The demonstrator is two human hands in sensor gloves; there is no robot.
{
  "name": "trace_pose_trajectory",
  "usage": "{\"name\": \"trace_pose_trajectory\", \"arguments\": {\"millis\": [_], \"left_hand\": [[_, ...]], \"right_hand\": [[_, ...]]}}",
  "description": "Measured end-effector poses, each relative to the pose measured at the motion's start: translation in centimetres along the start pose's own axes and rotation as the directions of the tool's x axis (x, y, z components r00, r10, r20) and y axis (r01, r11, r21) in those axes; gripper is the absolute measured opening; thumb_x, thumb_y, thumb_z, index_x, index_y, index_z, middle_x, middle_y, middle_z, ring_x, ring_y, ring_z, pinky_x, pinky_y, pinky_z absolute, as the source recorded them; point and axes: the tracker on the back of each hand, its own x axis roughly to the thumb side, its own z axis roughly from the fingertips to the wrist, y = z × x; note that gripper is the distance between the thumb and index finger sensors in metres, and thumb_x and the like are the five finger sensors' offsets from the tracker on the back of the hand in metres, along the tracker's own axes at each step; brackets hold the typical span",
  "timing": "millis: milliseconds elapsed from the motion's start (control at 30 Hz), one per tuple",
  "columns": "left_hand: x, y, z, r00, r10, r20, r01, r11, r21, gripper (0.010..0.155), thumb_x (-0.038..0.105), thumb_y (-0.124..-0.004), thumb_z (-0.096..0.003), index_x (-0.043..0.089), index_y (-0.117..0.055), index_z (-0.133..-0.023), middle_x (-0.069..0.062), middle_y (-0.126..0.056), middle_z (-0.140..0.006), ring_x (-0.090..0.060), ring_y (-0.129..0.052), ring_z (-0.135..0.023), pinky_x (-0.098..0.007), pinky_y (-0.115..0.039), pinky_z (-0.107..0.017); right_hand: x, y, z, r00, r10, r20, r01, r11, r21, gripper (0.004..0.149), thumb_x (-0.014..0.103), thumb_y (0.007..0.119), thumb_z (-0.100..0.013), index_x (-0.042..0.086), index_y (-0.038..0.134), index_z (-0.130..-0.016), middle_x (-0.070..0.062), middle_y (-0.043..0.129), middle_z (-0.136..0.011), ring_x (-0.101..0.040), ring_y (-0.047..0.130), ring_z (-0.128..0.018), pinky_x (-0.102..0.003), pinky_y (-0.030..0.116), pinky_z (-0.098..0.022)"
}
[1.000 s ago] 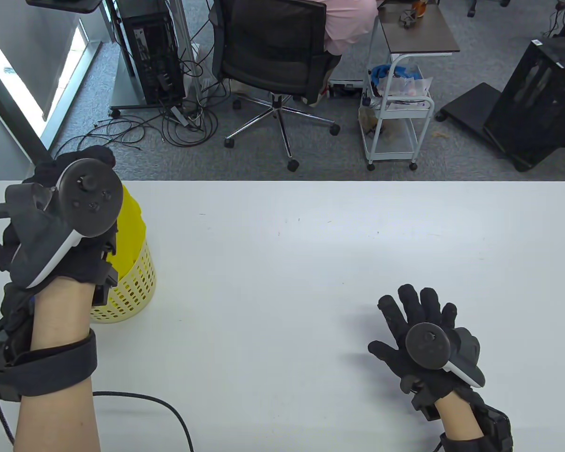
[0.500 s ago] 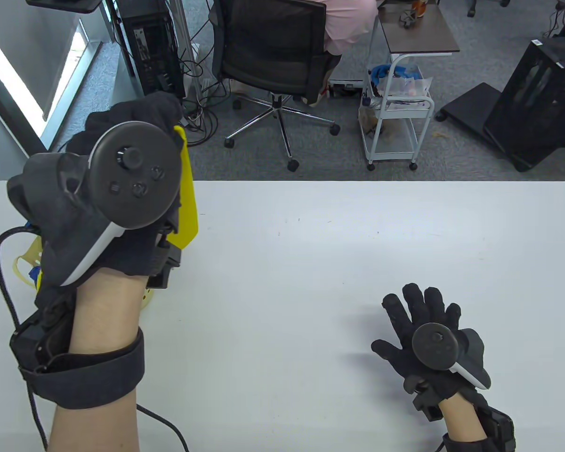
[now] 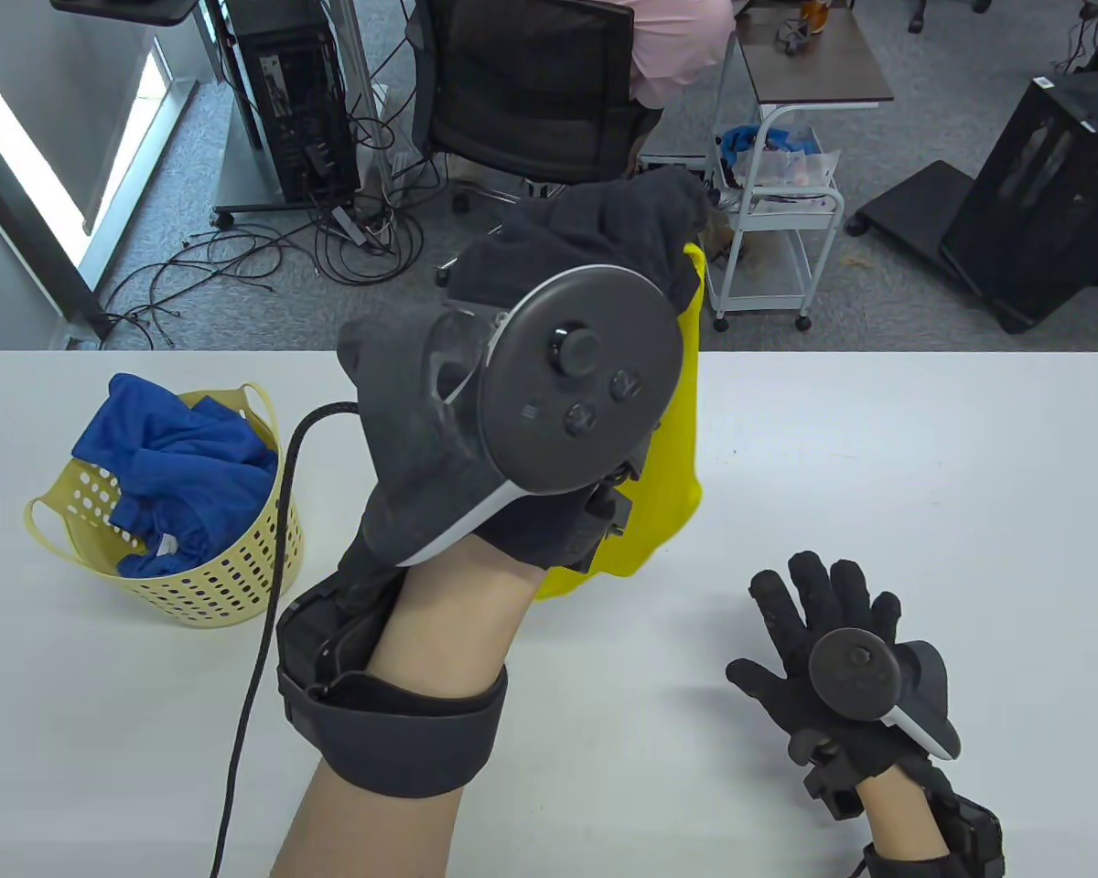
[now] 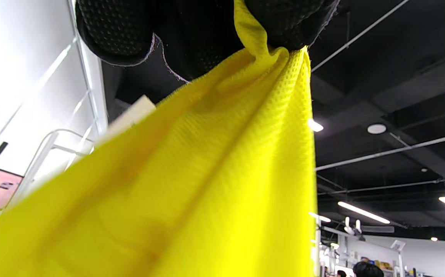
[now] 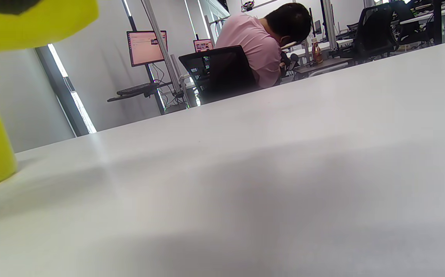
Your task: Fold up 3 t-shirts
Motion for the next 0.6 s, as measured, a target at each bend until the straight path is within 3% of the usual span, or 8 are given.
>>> {"name": "trace_pose_trajectory", "arguments": {"millis": [167, 267, 433, 533, 600], "left_hand": [[-3.9, -0.6, 0.4, 0.991, -0.1, -0.084, 0.098, 0.995, -0.028, 0.046, 0.038, -0.071, -0.0473, 0.031, -0.063, -0.092, 0.003, -0.085, -0.079, -0.019, -0.087, -0.065, -0.045, -0.077, -0.059], [-7.4, -2.0, 1.0, 0.981, -0.126, -0.147, 0.109, 0.987, -0.118, 0.046, 0.039, -0.074, -0.0473, 0.03, -0.066, -0.092, 0.002, -0.087, -0.078, -0.019, -0.089, -0.065, -0.046, -0.078, -0.058], [-13.3, -7.8, 3.4, 0.945, -0.26, -0.199, 0.172, 0.912, -0.373, 0.045, 0.039, -0.079, -0.0462, 0.031, -0.072, -0.09, 0.003, -0.092, -0.076, -0.02, -0.093, -0.064, -0.047, -0.079, -0.058], [-16.7, -11.9, 5.0, 0.915, -0.361, -0.179, 0.224, 0.824, -0.52, 0.045, 0.04, -0.081, -0.0451, 0.032, -0.075, -0.089, 0.004, -0.094, -0.075, -0.019, -0.094, -0.063, -0.047, -0.08, -0.057], [-18.6, -13.8, 5.8, 0.903, -0.389, -0.182, 0.227, 0.792, -0.567, 0.045, 0.04, -0.081, -0.0448, 0.033, -0.075, -0.088, 0.004, -0.094, -0.075, -0.019, -0.095, -0.063, -0.046, -0.08, -0.057]], "right_hand": [[0.0, 0.2, -0.1, 1.0, 0.0, -0.001, 0.0, 1.0, 0.009, 0.082, 0.064, 0.068, -0.04, 0.036, 0.025, -0.103, -0.008, 0.006, -0.114, -0.053, 0.003, -0.102, -0.078, 0.004, -0.064], [-0.3, 0.7, -0.4, 1.0, 0.0, -0.024, 0.0, 0.999, 0.033, 0.081, 0.063, 0.069, -0.04, 0.037, 0.025, -0.103, -0.008, 0.007, -0.115, -0.053, 0.004, -0.103, -0.078, 0.003, -0.064], [-0.5, 1.5, -0.8, 0.998, 0.025, -0.061, -0.023, 0.999, 0.047, 0.08, 0.06, 0.072, -0.041, 0.035, 0.03, -0.104, -0.008, 0.013, -0.115, -0.054, 0.01, -0.103, -0.079, 0.005, -0.064], [0.5, 1.6, -0.7, 0.998, 0.053, -0.019, -0.053, 0.999, -0.008, 0.072, 0.05, 0.079, -0.041, 0.027, 0.048, -0.102, -0.009, 0.038, -0.114, -0.052, 0.037, -0.104, -0.08, 0.013, -0.066], [1.6, 1.8, -0.6, 0.995, 0.085, 0.049, -0.083, 0.996, -0.035, 0.061, 0.045, 0.082, -0.041, 0.024, 0.064, -0.095, -0.008, 0.055, -0.108, -0.046, 0.059, -0.099, -0.079, 0.026, -0.068]]}}
